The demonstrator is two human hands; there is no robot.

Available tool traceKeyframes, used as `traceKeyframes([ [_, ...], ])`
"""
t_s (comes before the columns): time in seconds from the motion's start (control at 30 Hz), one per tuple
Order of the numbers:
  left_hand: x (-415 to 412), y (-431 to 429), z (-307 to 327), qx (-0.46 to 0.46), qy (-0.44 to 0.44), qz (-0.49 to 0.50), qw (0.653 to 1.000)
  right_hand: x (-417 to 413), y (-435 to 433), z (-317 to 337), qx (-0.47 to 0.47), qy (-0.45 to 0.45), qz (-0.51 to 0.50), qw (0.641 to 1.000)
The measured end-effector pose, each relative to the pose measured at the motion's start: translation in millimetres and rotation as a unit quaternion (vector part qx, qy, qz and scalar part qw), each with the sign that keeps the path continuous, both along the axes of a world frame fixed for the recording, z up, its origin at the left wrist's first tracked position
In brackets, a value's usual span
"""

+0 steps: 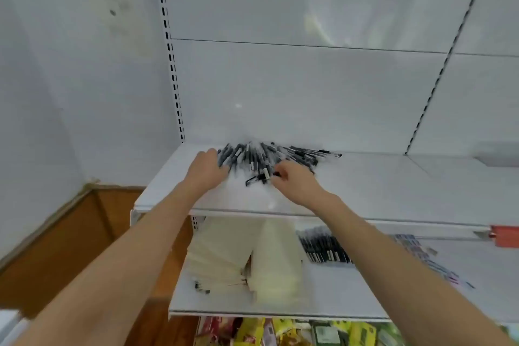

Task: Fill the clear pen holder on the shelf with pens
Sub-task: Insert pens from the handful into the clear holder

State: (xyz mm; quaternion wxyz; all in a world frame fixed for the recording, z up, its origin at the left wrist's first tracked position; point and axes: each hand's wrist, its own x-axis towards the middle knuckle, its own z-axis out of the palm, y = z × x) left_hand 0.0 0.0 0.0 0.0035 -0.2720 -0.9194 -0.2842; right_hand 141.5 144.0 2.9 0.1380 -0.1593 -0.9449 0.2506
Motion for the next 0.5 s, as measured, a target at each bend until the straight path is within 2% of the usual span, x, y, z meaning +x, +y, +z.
traceKeyframes([
  [0.3,-64,49,0,-0.103,-0.045,-0.042,0.993,-73,23,-3,0.038,0.000,-0.053,0.998],
  [0.5,-82,45,2,-0.085,-0.117,-0.050,0.988,-104,29,-5,0.074,-0.033,-0.058,0.995],
])
